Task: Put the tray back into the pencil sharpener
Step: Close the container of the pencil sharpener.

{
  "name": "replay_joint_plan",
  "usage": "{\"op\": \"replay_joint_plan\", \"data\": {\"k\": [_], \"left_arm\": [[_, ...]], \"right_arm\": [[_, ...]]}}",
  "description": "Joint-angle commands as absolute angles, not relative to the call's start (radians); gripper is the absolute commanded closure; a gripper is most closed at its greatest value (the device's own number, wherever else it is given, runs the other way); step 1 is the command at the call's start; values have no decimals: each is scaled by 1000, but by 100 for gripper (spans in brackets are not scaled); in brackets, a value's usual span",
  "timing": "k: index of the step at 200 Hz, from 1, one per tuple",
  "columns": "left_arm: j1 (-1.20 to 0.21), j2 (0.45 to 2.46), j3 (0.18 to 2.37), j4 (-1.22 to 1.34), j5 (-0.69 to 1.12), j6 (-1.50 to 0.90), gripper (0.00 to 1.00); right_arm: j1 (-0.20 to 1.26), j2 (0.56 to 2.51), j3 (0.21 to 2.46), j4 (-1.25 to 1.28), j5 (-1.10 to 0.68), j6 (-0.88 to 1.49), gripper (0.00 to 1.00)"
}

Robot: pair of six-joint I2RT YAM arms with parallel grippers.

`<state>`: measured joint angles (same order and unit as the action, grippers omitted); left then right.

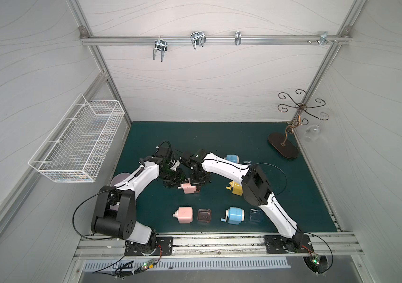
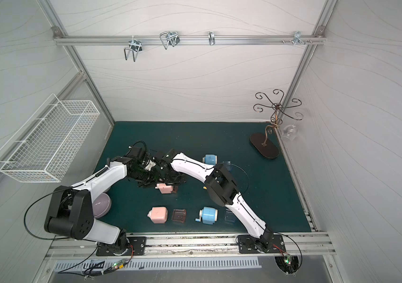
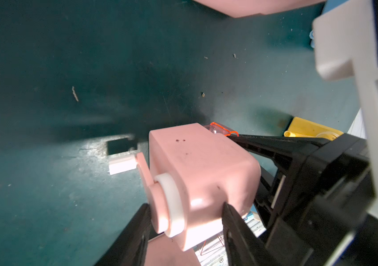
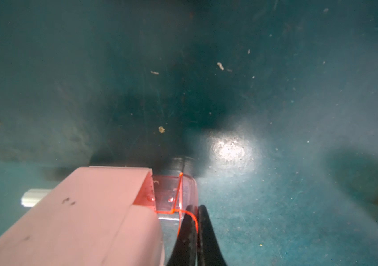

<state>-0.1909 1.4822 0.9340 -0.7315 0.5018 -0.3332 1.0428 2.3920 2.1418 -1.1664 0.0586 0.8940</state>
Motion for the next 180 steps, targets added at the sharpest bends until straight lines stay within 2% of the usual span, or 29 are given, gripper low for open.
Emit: {"op": "replay_joint_plan", "data": {"k": [1,112,180], "left_arm": [[-201,1503,942,-730,495,-326,47],[-202,1503,942,-732,495,-326,47],[-202,1502,942,-732,493,-325,47]], "right_arm": [[1061,2370,2179,-1141,20,907,100],[1061,2362,2189,-1144,18,901,100],[1054,2337,2166,-1140,24,900,95]]}}
